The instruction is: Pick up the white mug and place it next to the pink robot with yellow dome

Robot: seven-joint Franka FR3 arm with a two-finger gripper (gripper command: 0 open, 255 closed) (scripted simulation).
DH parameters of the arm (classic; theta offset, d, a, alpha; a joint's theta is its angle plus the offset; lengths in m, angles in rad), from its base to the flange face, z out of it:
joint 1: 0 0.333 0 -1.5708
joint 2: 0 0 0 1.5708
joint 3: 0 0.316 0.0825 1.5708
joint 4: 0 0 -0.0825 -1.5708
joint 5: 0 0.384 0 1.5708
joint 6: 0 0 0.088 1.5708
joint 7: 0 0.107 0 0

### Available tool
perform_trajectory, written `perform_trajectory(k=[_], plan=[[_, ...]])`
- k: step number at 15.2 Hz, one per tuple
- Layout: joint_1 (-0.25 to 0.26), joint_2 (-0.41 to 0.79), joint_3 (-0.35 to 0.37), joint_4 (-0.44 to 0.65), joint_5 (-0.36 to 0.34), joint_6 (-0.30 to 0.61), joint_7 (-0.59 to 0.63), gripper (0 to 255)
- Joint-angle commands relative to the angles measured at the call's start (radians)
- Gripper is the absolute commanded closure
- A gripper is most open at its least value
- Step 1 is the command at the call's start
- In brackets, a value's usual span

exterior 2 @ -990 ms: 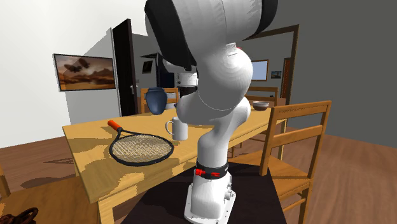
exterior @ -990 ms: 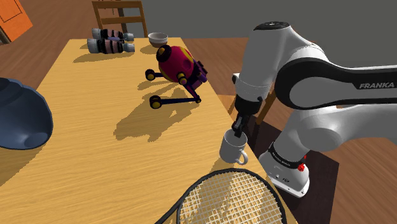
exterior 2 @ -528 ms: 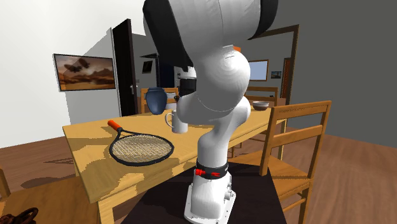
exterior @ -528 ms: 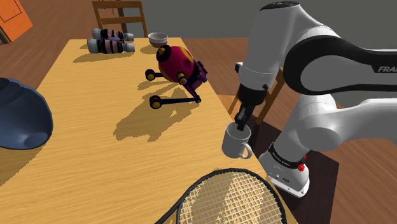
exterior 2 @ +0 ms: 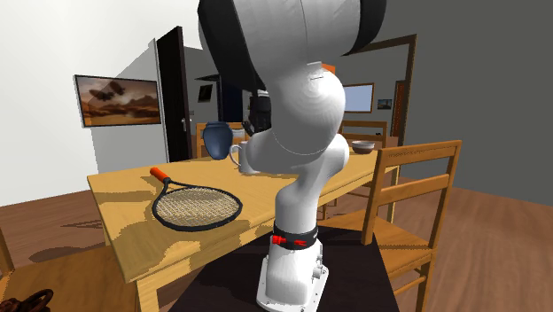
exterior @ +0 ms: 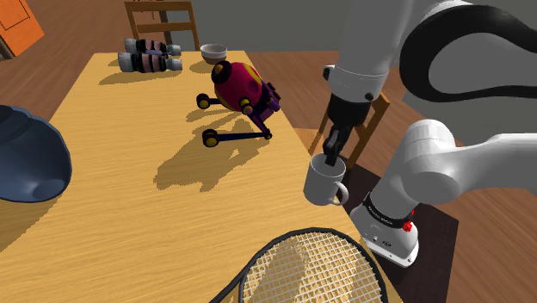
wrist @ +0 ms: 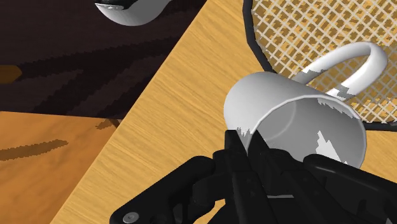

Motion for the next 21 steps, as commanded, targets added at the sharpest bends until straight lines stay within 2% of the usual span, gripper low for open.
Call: perform_trajectory(k=[1, 21], plan=[[-0.005, 0.005, -0.01, 0.029, -0.01, -0.024, 0.0, 255], [-0.036, 0.094, -0.071, 0.334, -0.072, -0.24, 0.018, 255]])
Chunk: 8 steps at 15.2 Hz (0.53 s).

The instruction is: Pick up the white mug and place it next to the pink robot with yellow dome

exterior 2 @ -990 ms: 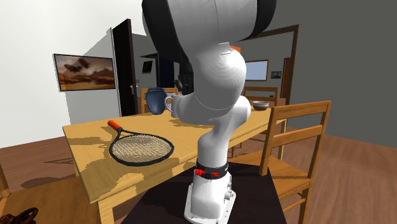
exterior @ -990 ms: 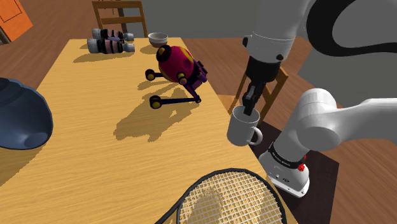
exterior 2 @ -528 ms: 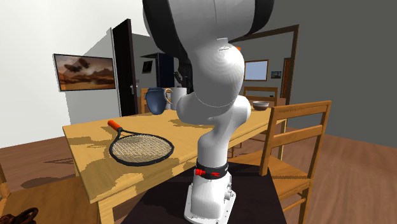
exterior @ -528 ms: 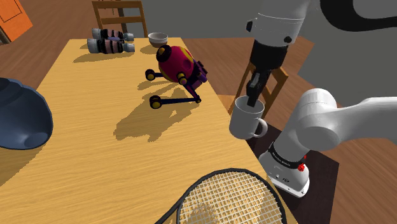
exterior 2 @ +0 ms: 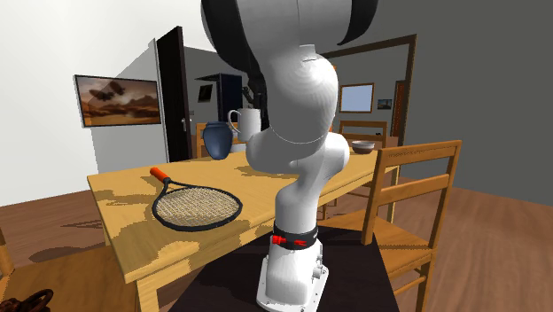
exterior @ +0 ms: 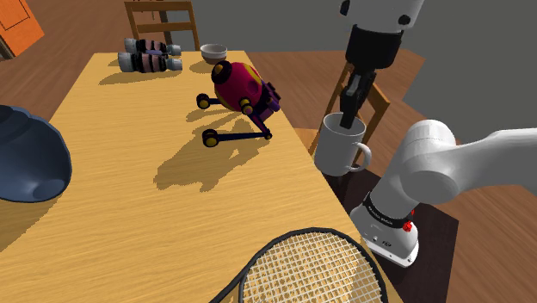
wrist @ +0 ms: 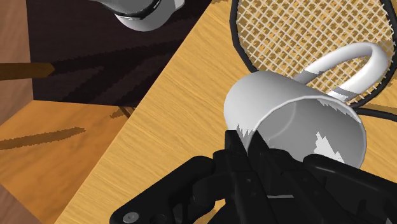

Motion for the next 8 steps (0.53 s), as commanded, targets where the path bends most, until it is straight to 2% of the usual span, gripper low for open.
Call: perform_trajectory(k=[1, 8], plan=[[-0.002, 0.011, -0.004, 0.033, -0.004, -0.022, 0.003, 255], [-0.01, 0.058, -0.018, 0.152, -0.018, -0.094, 0.011, 255]])
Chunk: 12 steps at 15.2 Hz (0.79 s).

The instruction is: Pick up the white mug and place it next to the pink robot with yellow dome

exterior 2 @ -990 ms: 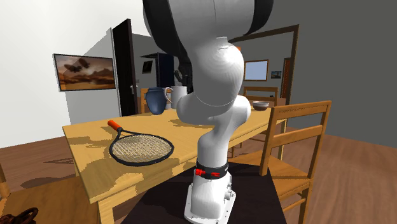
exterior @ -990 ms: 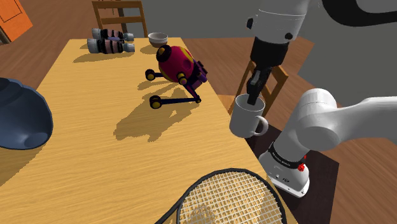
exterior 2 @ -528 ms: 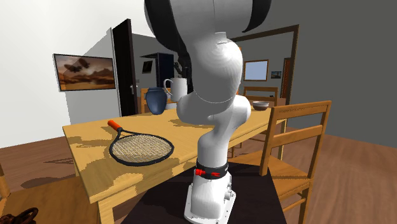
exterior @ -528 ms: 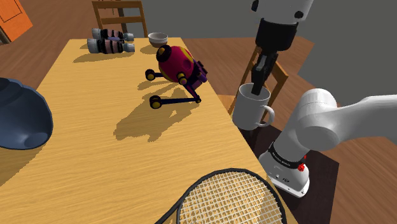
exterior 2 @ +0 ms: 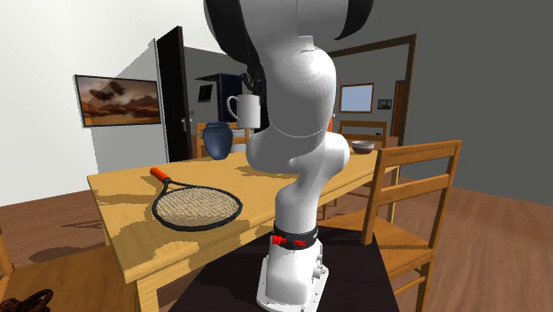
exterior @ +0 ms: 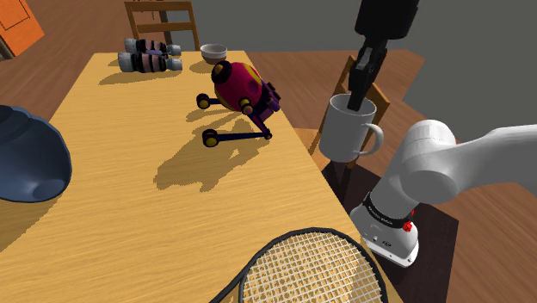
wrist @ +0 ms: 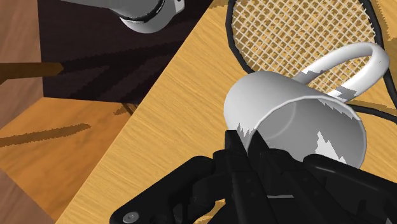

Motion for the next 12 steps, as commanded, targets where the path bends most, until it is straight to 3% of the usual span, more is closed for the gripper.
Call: perform_trajectory(k=[1, 12], plan=[[-0.002, 0.014, -0.005, 0.034, -0.005, -0.02, 0.001, 255], [-0.012, 0.099, -0.02, 0.232, -0.021, -0.133, 0.016, 255]])
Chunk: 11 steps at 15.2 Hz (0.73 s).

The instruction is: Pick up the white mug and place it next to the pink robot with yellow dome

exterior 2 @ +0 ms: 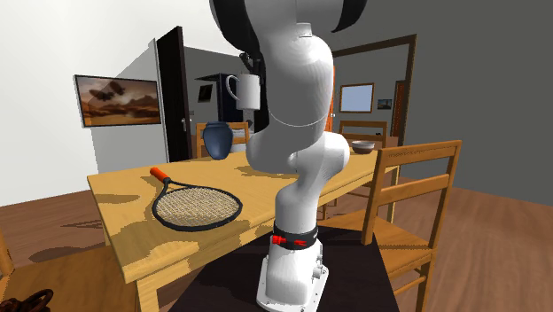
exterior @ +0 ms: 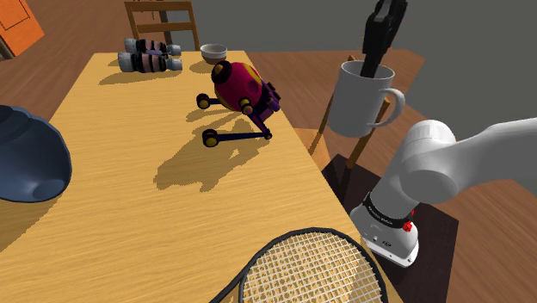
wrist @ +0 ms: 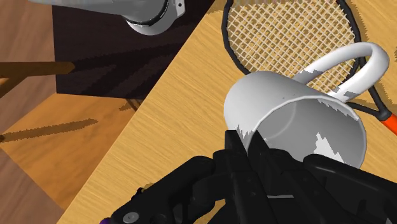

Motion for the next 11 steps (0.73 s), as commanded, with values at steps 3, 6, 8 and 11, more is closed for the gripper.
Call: perform_trajectory(k=[3, 6, 8, 11], plan=[[-0.018, 0.113, 0.023, 0.073, -0.004, 0.042, 0.007, 255], [-0.034, 0.221, 0.049, 0.137, -0.01, 0.088, 0.018, 255], [-0.045, 0.295, 0.067, 0.187, -0.017, 0.113, 0.027, 255], [-0.059, 0.41, 0.096, 0.273, -0.033, 0.144, 0.046, 255]])
